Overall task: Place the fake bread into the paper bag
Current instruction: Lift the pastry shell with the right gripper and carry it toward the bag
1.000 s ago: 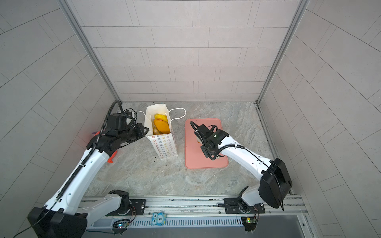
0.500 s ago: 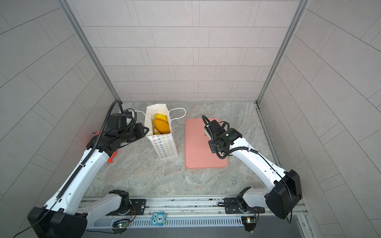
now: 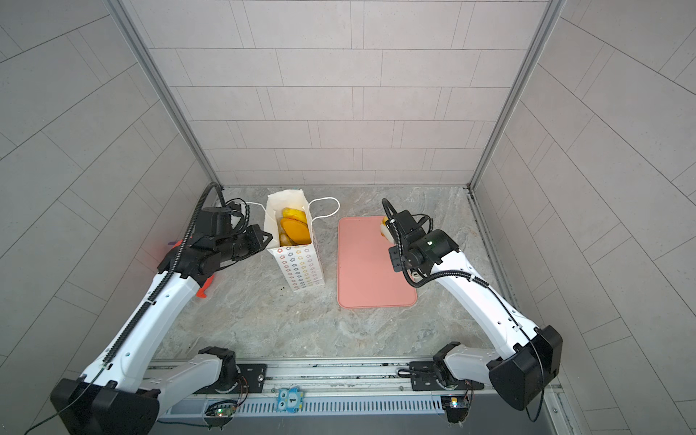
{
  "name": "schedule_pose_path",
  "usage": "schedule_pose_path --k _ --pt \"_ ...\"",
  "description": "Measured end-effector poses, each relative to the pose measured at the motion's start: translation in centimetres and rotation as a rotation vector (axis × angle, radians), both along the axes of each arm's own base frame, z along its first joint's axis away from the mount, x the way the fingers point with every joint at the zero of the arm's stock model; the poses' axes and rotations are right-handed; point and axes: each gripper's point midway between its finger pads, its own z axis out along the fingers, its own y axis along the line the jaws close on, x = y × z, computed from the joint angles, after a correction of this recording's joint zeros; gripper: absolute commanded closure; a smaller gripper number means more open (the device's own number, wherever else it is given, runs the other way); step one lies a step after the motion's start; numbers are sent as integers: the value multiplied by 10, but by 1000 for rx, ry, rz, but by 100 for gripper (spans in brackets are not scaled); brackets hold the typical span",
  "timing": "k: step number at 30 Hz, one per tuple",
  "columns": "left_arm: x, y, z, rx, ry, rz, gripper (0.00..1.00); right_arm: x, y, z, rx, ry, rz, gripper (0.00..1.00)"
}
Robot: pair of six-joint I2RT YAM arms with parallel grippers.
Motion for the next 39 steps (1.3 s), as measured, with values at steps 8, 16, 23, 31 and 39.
schedule_pose_path --k 8,16,23,31,39 --pt "0 0 1 0 0 0 90 7 1 38 39 -86 -6 68" --pt "-1 0 2 0 2 0 90 12 2 74 73 -162 -5 68" --pt "-1 0 2 0 3 0 90 13 2 105 98 -225 3 68" --pt "-1 0 2 1 5 0 90 14 3 134 126 -281 7 68" --pt "-2 0 2 1 8 0 90 17 11 160 178 -327 26 68"
